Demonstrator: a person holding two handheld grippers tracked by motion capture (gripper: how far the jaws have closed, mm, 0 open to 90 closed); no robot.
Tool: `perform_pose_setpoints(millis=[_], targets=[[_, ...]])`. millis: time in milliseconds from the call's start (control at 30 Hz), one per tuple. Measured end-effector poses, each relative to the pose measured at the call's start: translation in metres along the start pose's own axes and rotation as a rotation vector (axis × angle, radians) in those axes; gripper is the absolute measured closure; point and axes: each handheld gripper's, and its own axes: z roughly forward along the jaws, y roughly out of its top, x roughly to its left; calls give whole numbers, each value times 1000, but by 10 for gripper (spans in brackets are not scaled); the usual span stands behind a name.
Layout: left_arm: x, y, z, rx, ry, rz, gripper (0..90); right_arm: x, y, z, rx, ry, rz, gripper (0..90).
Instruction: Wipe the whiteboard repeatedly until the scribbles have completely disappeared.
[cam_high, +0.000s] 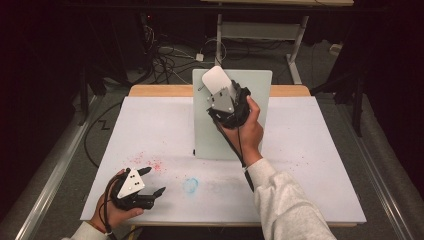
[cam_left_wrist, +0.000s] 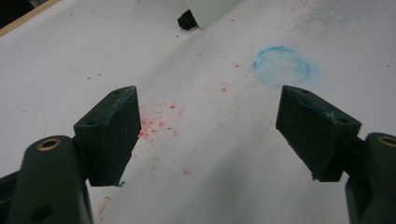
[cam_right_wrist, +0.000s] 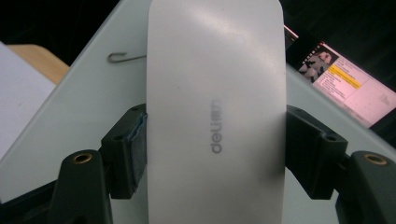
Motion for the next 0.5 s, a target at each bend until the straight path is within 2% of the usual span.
perform_pose_setpoints(millis=[33, 100, 167, 233, 433, 500], targets=[[1, 0, 0, -4, 5, 9, 213, -2, 1, 0, -3, -2, 9, 308], [0, 0, -1, 2, 0, 2, 213, -1, 3, 1, 1, -11, 7, 308], [0, 0, 0, 2, 0, 3, 213, 5, 4, 1, 1, 7, -5, 308], [0, 0, 0, -1, -1, 3, 213, 13, 4, 1, 8, 26, -30, 308], [0, 1, 0, 0, -3, 6, 213, 48, -6, -2, 30, 122, -117, 308], [0, 1, 0, 0, -3, 4, 213, 56, -9, -3, 32, 125, -149, 308]])
